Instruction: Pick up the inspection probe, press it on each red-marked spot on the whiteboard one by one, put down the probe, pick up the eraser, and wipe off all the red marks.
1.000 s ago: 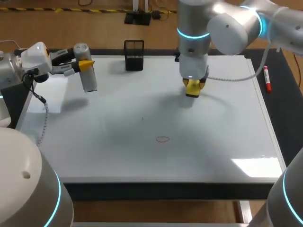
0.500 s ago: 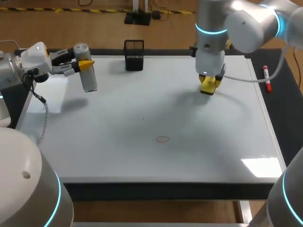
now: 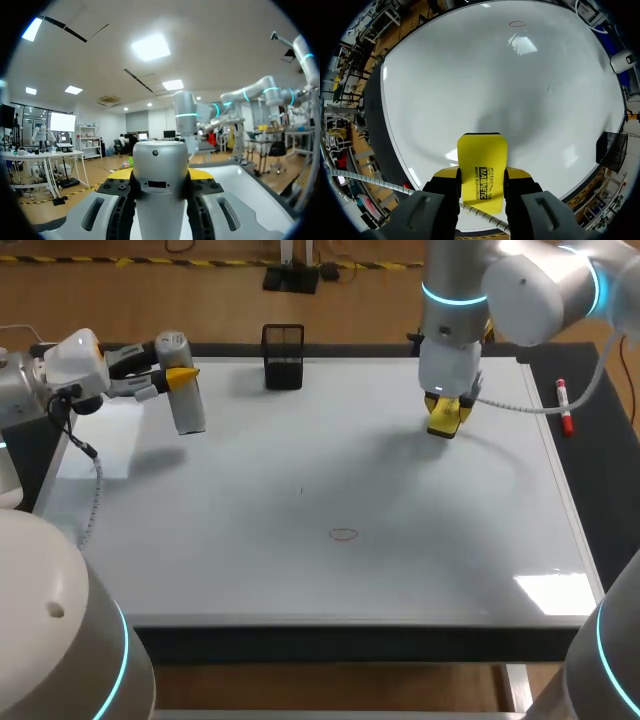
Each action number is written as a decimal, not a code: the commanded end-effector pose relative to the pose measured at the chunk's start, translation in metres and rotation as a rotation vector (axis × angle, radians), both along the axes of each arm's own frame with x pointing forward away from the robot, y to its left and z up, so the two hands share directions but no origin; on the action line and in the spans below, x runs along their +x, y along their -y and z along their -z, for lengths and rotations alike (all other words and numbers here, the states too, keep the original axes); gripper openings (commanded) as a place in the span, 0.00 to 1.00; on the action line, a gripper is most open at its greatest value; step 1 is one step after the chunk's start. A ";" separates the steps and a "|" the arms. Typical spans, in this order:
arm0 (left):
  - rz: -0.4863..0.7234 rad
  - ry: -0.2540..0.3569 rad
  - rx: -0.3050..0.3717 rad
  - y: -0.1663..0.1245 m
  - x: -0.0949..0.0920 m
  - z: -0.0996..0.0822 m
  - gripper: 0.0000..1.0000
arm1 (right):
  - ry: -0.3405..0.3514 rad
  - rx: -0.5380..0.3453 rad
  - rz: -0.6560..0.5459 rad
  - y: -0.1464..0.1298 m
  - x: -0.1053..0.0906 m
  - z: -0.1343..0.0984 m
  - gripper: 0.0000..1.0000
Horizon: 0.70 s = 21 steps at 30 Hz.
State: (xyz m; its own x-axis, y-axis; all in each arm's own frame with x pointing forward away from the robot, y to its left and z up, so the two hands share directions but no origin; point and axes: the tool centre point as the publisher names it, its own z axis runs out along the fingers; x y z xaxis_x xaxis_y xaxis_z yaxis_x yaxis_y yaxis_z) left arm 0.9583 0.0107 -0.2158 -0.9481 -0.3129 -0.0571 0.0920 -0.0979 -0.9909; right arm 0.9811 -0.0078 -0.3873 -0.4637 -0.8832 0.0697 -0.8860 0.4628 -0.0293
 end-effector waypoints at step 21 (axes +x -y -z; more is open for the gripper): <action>0.127 0.052 -0.028 0.078 -0.059 -0.019 0.00 | 0.001 -0.003 -0.001 0.000 0.000 -0.001 0.00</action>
State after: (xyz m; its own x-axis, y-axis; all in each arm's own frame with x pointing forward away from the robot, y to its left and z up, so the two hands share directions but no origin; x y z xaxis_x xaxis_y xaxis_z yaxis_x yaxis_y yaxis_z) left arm 0.9110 -0.0523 -0.1996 -0.9811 -0.1651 -0.1012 0.1255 -0.1442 -0.9816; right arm 0.9809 -0.0078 -0.3873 -0.4638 -0.8833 0.0693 -0.8859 0.4628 -0.0299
